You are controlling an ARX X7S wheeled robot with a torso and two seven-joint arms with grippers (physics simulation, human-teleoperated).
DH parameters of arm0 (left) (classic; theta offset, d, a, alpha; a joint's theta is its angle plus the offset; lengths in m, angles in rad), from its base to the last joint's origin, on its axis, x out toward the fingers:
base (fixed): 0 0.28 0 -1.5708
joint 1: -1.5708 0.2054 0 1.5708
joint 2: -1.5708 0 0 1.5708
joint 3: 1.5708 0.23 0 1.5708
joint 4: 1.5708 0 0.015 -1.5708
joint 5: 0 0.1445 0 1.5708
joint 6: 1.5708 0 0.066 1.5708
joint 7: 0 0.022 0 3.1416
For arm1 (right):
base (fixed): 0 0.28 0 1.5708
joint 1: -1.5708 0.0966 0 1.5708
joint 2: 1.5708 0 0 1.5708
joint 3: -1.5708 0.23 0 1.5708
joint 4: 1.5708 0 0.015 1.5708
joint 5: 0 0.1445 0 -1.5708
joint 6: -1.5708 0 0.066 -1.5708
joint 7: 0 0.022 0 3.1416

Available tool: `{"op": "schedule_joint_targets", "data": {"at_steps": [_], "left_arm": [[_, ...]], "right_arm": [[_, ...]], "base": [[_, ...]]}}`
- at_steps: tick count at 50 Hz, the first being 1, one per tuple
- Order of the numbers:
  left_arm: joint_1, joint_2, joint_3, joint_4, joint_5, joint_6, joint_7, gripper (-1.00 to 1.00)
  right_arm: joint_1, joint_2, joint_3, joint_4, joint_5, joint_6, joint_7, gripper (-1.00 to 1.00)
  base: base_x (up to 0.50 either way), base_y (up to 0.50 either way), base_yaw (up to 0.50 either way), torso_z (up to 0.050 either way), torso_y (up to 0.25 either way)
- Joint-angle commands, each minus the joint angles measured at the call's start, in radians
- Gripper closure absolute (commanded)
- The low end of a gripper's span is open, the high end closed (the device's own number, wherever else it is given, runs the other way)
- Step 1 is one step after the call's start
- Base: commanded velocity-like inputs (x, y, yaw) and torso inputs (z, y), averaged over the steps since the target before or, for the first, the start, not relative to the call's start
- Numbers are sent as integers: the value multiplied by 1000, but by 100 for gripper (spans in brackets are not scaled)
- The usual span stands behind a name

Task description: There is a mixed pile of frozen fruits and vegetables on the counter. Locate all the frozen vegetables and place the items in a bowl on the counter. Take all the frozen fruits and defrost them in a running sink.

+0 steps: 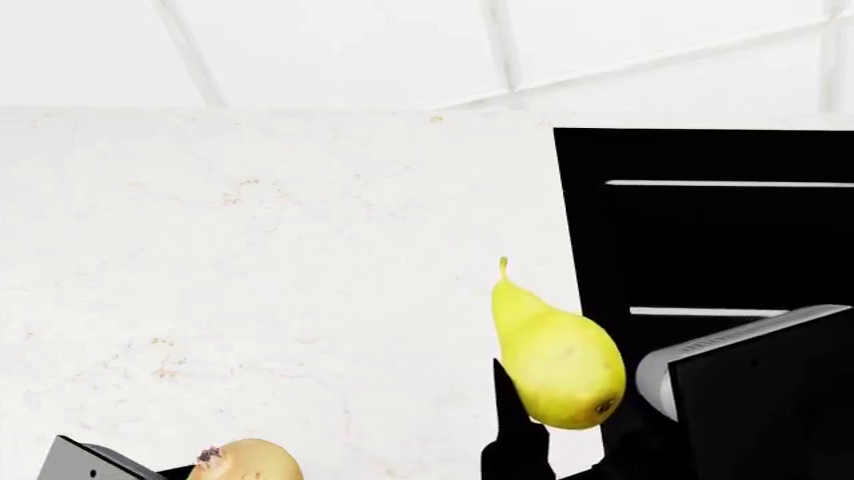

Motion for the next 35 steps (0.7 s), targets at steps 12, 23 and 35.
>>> {"op": "schedule_joint_targets", "data": {"at_steps": [12, 23, 35], "left_arm": [[-36, 34, -34, 33, -36, -13, -21, 100], [-121, 40, -212, 87, -333, -97, -221, 100], [-269, -80, -249, 97, -732, -23, -547, 100]], "right_arm": [[-53, -12, 42, -23, -98, -15, -25, 100], [-174, 46, 125, -88, -71, -114, 7, 100], [-278, 179, 273, -181, -22, -204, 84, 100]], "base": [[0, 0, 0, 0, 0], [0, 0, 0, 0, 0], [0, 0, 0, 0, 0]]}}
